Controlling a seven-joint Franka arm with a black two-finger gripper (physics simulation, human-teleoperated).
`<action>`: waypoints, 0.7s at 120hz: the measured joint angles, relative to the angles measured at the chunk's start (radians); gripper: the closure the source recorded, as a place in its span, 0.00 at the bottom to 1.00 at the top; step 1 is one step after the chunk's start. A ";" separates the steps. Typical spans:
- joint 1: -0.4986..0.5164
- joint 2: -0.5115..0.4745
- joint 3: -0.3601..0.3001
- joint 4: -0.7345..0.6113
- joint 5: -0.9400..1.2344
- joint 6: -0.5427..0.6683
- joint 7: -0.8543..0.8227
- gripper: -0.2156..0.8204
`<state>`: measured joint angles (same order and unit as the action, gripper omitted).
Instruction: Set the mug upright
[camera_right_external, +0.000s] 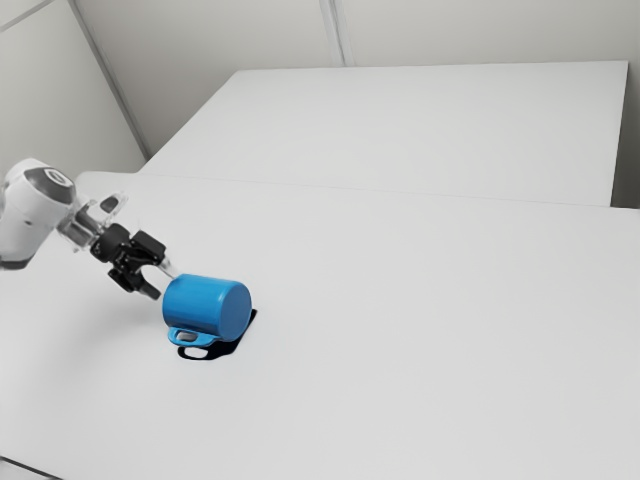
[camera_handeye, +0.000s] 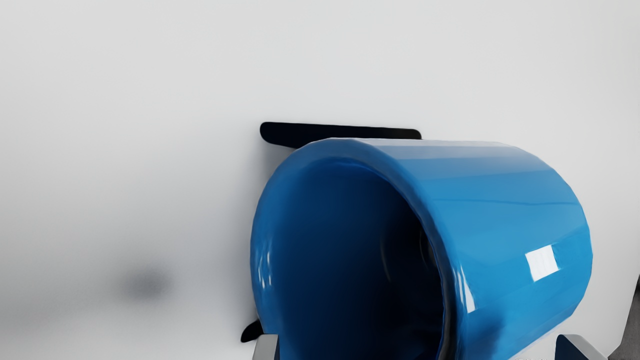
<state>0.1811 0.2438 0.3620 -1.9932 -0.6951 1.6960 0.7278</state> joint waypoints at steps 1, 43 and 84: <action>0.001 0.001 0.000 -0.001 -0.003 -0.001 0.005 0.21; 0.020 0.041 0.001 -0.040 -0.166 -0.045 0.210 0.21; 0.066 0.093 0.001 -0.047 -0.286 -0.119 0.361 0.21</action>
<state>0.2470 0.3373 0.3635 -2.0407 -0.9807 1.5773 1.0891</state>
